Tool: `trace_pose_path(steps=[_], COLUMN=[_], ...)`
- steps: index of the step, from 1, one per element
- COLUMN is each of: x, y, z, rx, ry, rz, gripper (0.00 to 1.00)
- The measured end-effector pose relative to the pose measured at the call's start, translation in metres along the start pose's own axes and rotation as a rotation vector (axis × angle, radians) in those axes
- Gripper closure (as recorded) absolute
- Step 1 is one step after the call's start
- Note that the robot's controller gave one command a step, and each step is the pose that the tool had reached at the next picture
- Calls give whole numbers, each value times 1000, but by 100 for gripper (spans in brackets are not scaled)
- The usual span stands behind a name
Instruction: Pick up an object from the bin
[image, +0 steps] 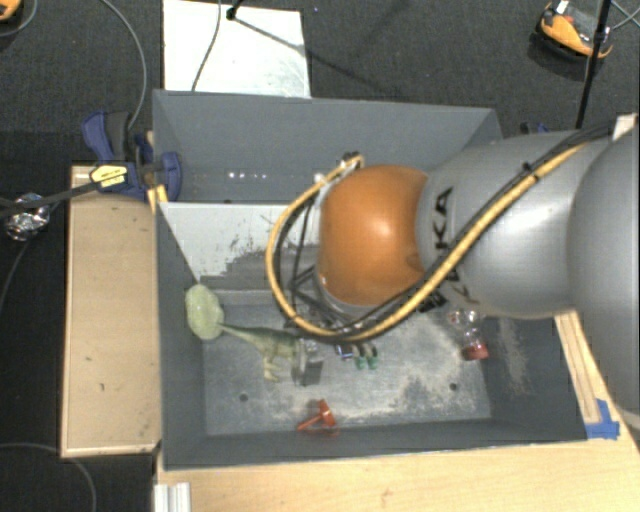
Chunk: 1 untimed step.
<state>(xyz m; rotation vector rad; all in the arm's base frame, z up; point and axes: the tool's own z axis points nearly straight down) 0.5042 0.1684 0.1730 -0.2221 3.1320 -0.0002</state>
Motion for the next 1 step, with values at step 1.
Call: trace_pose_path(steps=[1], x=[-9], y=[-3], z=[-45], rx=[-1], ry=[-5], rz=[0], gripper=[100])
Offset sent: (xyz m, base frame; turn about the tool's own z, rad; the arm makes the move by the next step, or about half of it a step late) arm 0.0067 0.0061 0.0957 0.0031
